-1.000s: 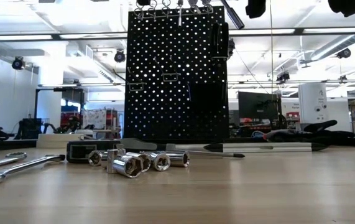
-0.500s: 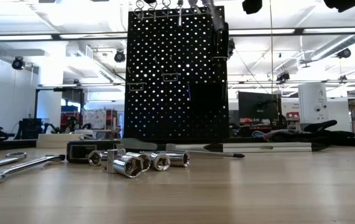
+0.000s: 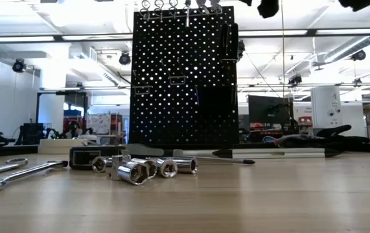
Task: Hang tools onto peg board
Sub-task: Hang the bit driver handle on the pegboard
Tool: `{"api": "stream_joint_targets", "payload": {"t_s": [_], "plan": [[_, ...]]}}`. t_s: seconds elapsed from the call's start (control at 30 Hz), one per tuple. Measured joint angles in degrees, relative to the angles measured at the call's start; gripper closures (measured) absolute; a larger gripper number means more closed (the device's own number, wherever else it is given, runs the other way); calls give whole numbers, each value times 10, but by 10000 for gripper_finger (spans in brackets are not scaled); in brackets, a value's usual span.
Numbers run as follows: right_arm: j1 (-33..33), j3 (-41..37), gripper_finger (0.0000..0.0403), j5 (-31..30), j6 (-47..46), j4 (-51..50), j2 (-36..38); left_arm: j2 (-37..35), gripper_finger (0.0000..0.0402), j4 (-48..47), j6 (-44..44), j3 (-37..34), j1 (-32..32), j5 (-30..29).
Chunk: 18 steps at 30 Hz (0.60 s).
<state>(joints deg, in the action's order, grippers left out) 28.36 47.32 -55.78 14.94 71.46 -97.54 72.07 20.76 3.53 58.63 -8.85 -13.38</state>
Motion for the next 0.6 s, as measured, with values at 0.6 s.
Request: {"api": "stream_joint_targets", "payload": {"t_s": [0.6], "plan": [[0, -5, 187, -7, -94, -87, 0, -22, 305, -426, -76, 369, 158, -51]]}}
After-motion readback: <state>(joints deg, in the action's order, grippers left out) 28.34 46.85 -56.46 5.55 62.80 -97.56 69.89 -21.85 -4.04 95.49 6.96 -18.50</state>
